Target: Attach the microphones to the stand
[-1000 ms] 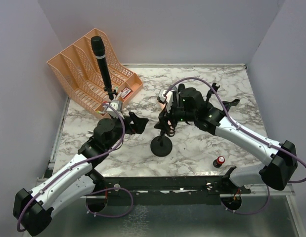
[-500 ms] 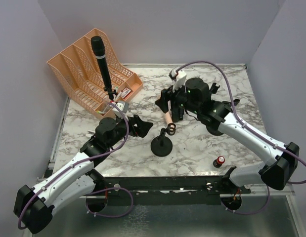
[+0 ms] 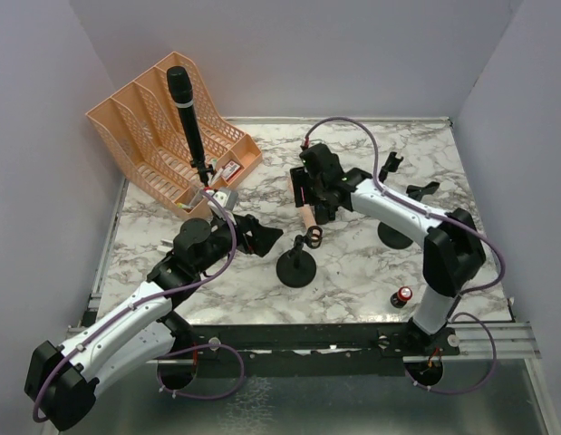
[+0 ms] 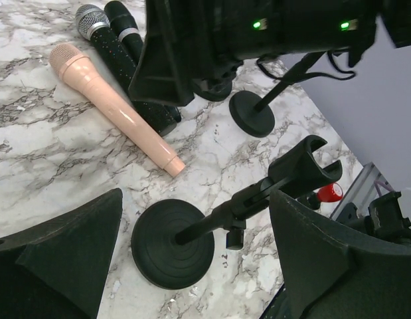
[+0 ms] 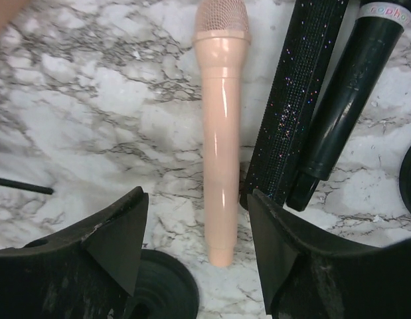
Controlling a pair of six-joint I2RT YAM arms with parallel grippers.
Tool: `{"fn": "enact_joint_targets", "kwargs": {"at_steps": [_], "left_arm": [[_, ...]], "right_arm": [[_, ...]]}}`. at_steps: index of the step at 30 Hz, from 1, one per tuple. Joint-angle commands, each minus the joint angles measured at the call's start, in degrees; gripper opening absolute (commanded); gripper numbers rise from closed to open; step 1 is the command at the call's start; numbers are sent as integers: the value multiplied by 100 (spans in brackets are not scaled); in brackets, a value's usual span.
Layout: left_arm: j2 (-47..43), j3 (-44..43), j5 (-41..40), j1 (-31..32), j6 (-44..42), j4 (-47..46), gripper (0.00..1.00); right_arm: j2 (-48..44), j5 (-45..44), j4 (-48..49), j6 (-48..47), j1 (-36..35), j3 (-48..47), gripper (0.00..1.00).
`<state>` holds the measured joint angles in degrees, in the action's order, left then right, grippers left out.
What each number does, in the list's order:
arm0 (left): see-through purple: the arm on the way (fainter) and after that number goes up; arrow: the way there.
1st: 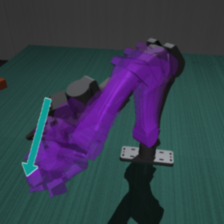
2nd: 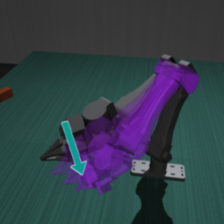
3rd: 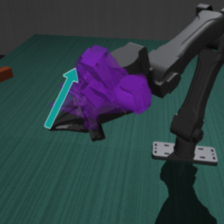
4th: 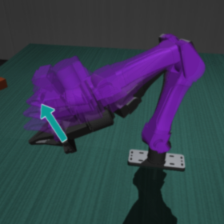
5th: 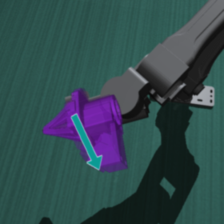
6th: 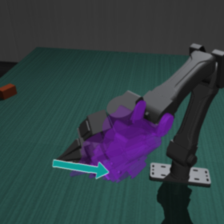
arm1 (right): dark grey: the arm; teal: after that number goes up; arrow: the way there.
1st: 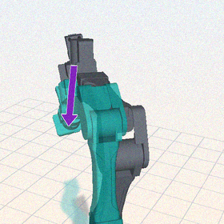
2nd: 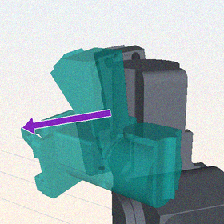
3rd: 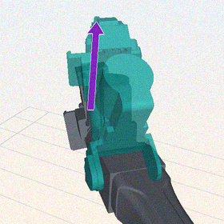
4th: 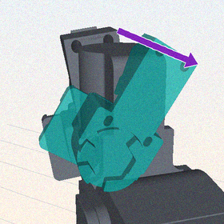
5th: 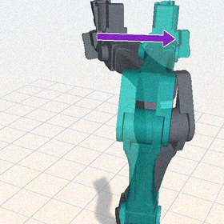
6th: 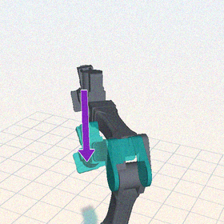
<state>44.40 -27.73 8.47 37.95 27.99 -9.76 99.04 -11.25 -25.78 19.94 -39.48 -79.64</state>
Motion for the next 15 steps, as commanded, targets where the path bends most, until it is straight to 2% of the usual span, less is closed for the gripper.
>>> {"fn": "enact_joint_targets", "kwargs": {"at_steps": [1,15], "left_arm": [[-100,69,31,10,13,-39,89],[4,86,-30,9,40,-112,89]], "right_arm": [[531,-370,-336,51,94,-429,65],[1048,-1247,-190,326,543,-401,50]]}}
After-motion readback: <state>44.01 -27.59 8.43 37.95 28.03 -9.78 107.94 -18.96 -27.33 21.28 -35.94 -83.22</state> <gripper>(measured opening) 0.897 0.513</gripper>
